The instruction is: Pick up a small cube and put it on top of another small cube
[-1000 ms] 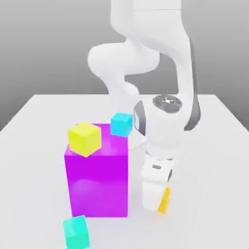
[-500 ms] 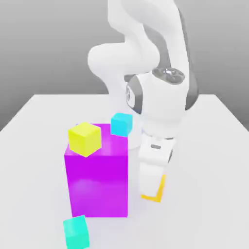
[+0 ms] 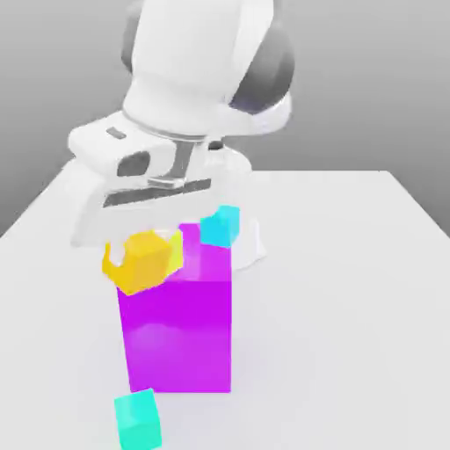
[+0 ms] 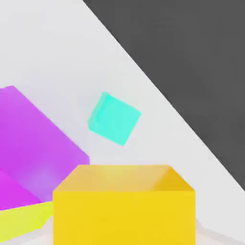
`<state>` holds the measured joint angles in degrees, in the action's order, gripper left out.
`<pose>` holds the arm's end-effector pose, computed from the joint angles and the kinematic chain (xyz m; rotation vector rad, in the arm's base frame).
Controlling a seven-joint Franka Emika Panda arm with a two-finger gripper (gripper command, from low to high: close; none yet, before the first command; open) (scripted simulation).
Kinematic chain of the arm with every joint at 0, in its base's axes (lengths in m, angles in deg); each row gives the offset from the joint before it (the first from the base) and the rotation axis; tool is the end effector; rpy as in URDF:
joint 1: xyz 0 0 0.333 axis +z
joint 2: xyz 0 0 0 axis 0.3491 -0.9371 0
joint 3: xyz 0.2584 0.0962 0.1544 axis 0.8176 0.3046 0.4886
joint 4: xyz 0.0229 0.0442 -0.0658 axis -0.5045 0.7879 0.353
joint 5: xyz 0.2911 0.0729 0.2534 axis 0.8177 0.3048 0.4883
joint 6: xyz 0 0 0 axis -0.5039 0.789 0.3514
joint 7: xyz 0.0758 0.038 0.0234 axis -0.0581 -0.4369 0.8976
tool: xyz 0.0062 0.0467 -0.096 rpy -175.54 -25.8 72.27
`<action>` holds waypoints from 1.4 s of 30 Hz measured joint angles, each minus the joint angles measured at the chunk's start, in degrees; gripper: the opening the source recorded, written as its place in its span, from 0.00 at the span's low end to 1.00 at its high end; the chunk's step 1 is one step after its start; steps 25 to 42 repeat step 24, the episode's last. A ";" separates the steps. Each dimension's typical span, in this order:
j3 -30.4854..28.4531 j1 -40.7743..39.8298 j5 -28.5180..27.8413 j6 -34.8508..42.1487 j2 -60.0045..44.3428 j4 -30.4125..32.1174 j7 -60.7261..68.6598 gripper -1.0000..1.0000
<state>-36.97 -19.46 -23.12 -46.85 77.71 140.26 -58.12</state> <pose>0.4273 -0.1104 0.4068 2.8475 -0.3307 -0.0247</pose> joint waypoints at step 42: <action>1.82 -2.99 16.94 4.08 12.65 6.82 -23.30 1.00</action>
